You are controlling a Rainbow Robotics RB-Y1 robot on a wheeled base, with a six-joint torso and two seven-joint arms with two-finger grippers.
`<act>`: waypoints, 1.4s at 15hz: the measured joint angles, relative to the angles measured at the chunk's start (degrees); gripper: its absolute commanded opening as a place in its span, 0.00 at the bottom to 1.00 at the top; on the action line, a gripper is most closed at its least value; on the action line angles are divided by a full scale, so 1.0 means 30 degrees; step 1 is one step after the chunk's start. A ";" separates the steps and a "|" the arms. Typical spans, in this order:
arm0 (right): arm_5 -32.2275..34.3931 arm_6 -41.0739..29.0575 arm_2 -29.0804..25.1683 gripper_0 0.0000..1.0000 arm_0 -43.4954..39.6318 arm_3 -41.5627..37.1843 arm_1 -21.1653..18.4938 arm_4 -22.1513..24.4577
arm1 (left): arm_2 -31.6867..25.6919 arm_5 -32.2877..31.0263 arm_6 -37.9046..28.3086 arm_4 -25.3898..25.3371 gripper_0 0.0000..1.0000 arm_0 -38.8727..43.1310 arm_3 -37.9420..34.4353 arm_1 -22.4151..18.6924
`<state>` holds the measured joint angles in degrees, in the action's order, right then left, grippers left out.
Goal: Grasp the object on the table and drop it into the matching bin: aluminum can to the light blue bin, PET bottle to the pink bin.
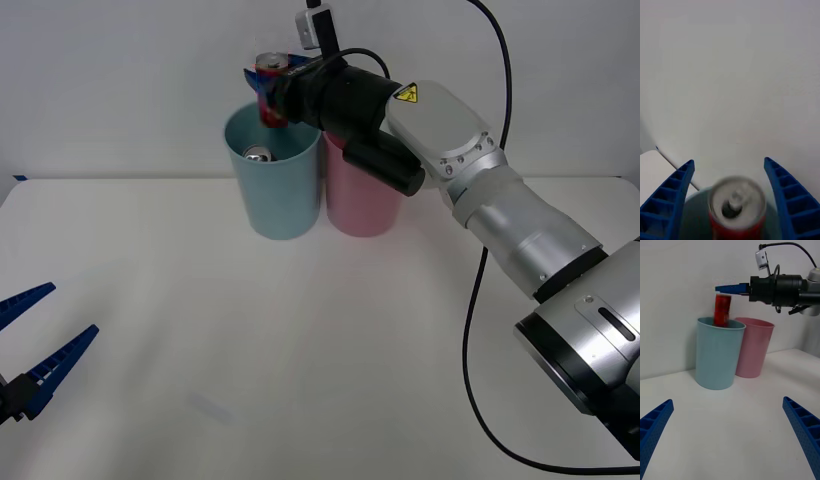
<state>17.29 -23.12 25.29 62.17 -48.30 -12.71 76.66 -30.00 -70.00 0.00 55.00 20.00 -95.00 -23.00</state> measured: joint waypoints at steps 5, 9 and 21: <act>0.1031 0.0229 -0.0156 1.00 -0.0755 -0.1266 -0.0594 -0.0523 | 0.0000 0.0000 0.0000 0.0000 1.00 0.0000 0.0000 0.0000; 0.1323 0.0155 -0.0168 1.00 -0.3853 -0.5922 -0.2239 -0.0562 | 0.0000 0.0000 0.0000 0.0000 1.00 0.0000 0.0000 0.0000; 0.4729 0.0458 -0.3563 1.00 -1.4794 -1.8091 -0.7605 -0.1557 | 0.0000 0.0000 0.0001 0.0000 1.00 -0.0001 0.0000 0.0000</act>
<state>31.47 -21.75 14.60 17.79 -102.57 -35.53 71.99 -30.00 -70.00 0.00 55.00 20.00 -95.00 -23.00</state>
